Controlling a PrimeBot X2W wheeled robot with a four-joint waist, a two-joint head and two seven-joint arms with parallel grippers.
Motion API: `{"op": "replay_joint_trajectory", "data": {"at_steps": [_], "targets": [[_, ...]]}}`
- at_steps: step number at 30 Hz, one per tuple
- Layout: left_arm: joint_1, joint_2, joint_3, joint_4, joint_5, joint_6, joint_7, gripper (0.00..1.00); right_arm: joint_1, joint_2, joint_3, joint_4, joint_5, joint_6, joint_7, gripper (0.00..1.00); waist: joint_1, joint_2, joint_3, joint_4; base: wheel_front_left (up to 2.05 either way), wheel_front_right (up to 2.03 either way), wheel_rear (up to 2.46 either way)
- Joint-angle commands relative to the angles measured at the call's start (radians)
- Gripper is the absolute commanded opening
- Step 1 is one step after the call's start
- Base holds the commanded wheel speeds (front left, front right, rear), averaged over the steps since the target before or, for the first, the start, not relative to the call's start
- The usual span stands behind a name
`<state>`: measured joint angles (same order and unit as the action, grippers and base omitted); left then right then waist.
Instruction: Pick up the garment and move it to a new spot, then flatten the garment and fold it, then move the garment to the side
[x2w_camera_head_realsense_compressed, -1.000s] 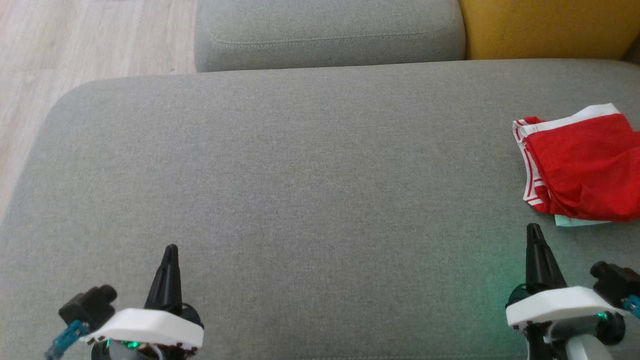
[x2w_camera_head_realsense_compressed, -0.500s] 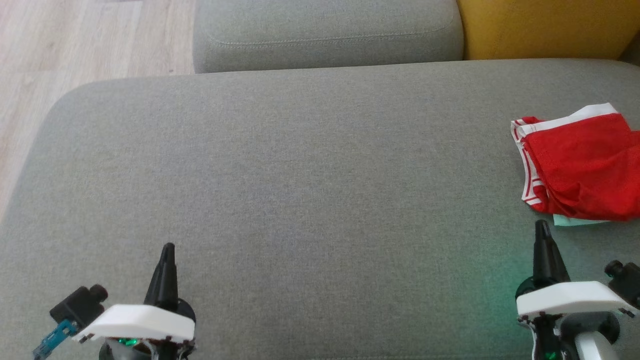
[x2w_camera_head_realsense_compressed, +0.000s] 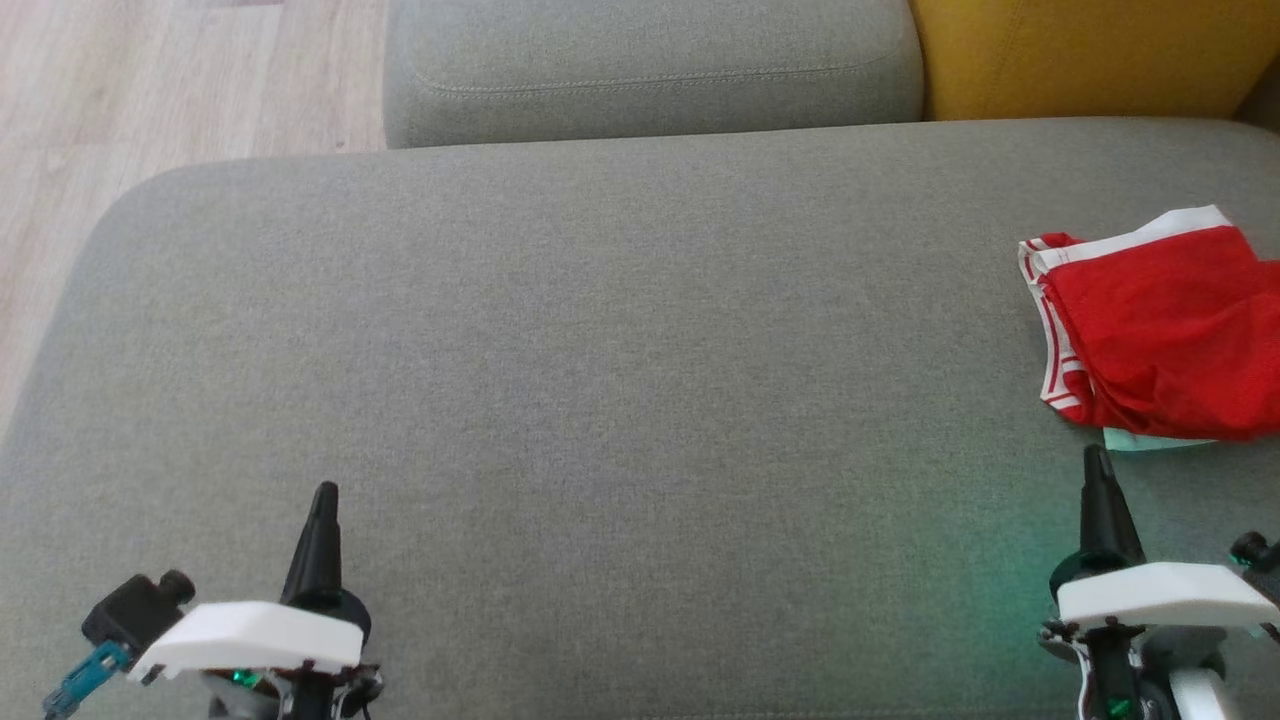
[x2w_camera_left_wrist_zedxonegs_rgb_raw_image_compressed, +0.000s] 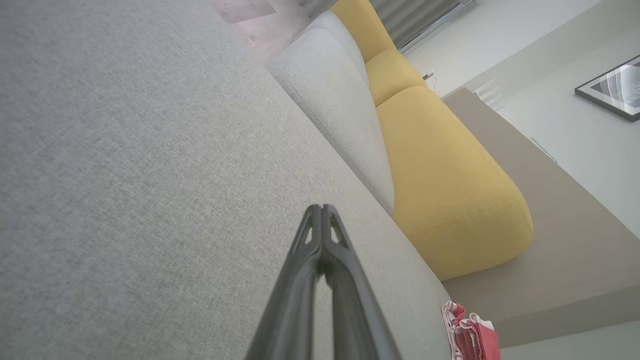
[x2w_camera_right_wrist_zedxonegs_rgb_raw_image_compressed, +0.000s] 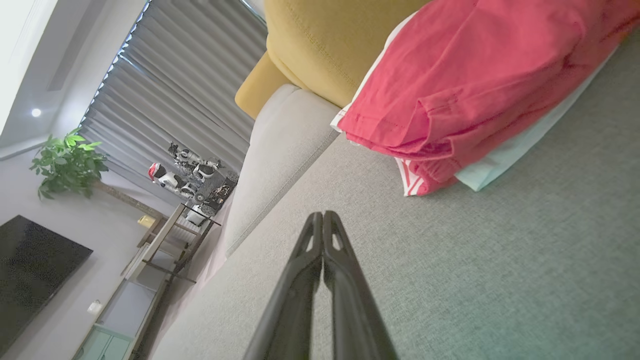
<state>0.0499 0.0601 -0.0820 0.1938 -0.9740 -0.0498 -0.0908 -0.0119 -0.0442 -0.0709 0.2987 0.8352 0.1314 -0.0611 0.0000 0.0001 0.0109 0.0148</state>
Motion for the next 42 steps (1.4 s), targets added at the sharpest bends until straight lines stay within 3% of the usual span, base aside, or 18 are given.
{"op": "replay_joint_trajectory", "data": {"at_steps": [1,42], "targets": [[-0.065,0.019,0.032,-0.027,-0.031,-0.010,0.005,0.00,-0.059,-0.004,0.005,-0.041,0.037,0.000,0.007,0.00,0.0000,-0.0001,0.000,0.000,0.00,0.00,0.00],[-0.127,0.020,0.116,0.026,-0.473,-0.059,0.119,0.00,-0.085,-0.005,-0.028,-0.050,0.546,-0.001,0.123,0.00,0.0000,-0.0001,-0.005,-0.010,0.00,0.00,0.00]]}}
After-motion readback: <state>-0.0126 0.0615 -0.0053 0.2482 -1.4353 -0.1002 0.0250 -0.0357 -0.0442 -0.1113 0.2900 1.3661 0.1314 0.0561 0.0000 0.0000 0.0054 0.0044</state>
